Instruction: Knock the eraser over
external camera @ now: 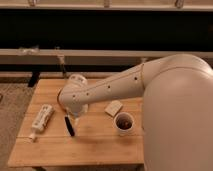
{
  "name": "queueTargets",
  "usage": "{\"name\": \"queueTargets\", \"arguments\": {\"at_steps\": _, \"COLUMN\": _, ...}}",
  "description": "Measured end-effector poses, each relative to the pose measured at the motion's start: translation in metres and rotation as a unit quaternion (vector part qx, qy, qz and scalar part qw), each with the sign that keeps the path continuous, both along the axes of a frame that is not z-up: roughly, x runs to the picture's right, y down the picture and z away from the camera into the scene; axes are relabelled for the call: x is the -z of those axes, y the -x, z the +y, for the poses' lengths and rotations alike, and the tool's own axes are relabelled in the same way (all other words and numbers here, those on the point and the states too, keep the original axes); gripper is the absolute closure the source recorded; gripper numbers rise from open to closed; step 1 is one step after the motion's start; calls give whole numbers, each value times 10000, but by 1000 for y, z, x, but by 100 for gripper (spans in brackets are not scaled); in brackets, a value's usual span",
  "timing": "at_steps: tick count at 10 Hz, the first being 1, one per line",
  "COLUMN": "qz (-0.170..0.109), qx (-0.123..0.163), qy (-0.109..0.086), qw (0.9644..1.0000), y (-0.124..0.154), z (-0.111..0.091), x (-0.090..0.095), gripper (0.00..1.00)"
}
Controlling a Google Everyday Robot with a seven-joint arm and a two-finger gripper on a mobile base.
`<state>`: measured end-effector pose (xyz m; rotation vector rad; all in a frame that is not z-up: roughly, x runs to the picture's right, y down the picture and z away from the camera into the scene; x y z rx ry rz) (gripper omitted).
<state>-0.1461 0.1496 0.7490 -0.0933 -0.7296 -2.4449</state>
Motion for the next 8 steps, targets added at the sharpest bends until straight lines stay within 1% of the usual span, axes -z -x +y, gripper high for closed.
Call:
{"name": "queueTargets", "arguments": {"at_steps": 2, "qz": -70, "qx": 92, "qy": -89, "qw": 9999, "y": 9, "z": 3, "x": 2, "gripper": 38}}
{"name": "queueTargets", "arguments": {"at_steps": 3, "qz": -132, "qx": 113, "qy": -136, "qw": 9998, "y": 14, "z": 3, "x": 7, "gripper": 38}}
{"name": "queueTargets", "arguments": {"at_steps": 4, "qz": -204, "qx": 128, "qy": -165, "qw": 9996, "y": 20, "z": 3, "x": 12, "gripper": 38}}
{"name": "queueTargets", "arguments": {"at_steps": 5, "qz": -327, "qx": 140, "qy": -215, "qw": 9991, "y": 30, "z": 1, "x": 22, "gripper": 38}}
{"name": "queueTargets", "arguments": {"at_steps": 6, "qz": -383, "qx": 119, "qy": -217, "qw": 9990, "y": 34, "z": 0, "x": 26, "gripper": 38}}
{"name": "queueTargets", "arguments": {"at_steps": 8, "qz": -458, "qx": 5, "qy": -171, "qw": 9988, "y": 33, "z": -2, "x": 26, "gripper": 38}}
